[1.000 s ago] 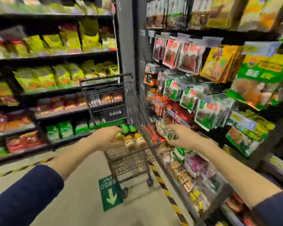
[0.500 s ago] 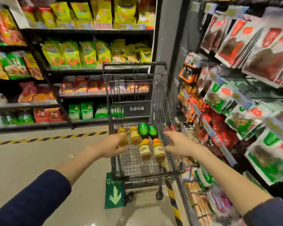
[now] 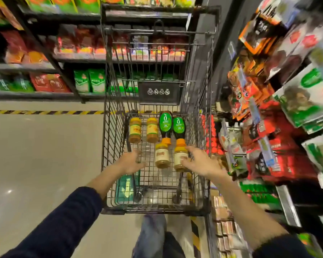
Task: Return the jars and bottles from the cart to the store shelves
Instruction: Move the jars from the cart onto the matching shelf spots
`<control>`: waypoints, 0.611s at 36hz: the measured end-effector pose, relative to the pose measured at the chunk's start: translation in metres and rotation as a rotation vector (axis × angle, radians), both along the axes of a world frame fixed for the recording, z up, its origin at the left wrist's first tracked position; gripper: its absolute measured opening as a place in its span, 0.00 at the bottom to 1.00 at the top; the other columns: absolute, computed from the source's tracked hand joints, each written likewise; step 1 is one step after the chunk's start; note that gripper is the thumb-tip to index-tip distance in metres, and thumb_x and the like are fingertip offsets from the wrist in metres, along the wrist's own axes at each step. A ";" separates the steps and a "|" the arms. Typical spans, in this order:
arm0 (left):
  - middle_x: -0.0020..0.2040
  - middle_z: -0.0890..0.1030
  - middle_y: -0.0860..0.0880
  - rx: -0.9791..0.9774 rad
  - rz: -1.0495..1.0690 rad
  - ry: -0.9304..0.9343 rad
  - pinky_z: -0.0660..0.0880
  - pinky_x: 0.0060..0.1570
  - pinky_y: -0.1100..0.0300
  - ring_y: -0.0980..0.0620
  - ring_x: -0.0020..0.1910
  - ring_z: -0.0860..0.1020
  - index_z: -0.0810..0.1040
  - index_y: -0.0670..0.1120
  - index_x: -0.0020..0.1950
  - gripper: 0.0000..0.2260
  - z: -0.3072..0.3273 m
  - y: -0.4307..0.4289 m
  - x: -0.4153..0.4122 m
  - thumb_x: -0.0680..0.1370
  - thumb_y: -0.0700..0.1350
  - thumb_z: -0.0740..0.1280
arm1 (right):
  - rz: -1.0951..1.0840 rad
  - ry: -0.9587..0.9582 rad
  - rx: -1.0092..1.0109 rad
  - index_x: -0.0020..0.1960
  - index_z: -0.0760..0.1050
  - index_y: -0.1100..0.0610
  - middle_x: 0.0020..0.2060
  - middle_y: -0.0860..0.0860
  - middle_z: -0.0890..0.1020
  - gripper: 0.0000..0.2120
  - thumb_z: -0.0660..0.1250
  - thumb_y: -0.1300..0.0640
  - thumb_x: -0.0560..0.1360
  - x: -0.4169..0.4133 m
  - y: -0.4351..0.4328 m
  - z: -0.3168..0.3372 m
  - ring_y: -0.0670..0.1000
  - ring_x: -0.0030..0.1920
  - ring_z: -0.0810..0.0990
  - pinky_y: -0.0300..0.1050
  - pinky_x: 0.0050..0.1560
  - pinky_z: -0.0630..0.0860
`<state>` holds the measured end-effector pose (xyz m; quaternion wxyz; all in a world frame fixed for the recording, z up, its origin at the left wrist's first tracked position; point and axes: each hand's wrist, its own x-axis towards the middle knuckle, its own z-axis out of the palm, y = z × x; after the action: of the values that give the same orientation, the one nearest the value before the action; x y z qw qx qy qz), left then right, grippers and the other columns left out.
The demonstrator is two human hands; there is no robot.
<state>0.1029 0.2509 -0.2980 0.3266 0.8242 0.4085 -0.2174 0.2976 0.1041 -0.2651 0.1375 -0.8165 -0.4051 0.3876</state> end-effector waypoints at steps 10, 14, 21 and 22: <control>0.68 0.71 0.38 -0.218 0.179 0.128 0.70 0.64 0.48 0.40 0.65 0.71 0.63 0.39 0.72 0.34 -0.115 0.025 0.051 0.75 0.61 0.63 | -0.203 0.175 -0.074 0.67 0.68 0.58 0.60 0.57 0.75 0.22 0.66 0.56 0.75 0.012 0.022 -0.091 0.58 0.61 0.74 0.50 0.59 0.71; 0.55 0.77 0.36 -0.285 0.283 0.174 0.73 0.53 0.52 0.40 0.55 0.76 0.64 0.33 0.69 0.35 -0.146 0.029 0.075 0.76 0.61 0.61 | -0.174 0.159 -0.147 0.73 0.60 0.59 0.70 0.57 0.66 0.26 0.62 0.62 0.76 0.020 0.029 -0.116 0.57 0.69 0.65 0.46 0.67 0.62; 0.74 0.63 0.41 -0.465 0.386 0.200 0.64 0.70 0.47 0.40 0.71 0.65 0.57 0.43 0.75 0.48 -0.197 0.035 0.092 0.67 0.73 0.61 | -0.265 0.204 -0.203 0.69 0.64 0.56 0.62 0.59 0.75 0.27 0.66 0.53 0.73 0.020 0.048 -0.161 0.58 0.61 0.74 0.48 0.59 0.71; 0.75 0.60 0.41 -0.479 0.387 0.198 0.61 0.72 0.49 0.41 0.72 0.62 0.54 0.42 0.76 0.44 -0.194 0.035 0.095 0.71 0.69 0.62 | -0.276 0.206 -0.193 0.69 0.65 0.56 0.61 0.58 0.76 0.26 0.67 0.53 0.73 0.019 0.048 -0.166 0.58 0.60 0.75 0.46 0.57 0.71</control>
<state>0.1984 0.2857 -0.4923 0.5054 0.6056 0.5247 -0.3202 0.3168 0.1522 -0.4315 0.1510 -0.8297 -0.2338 0.4838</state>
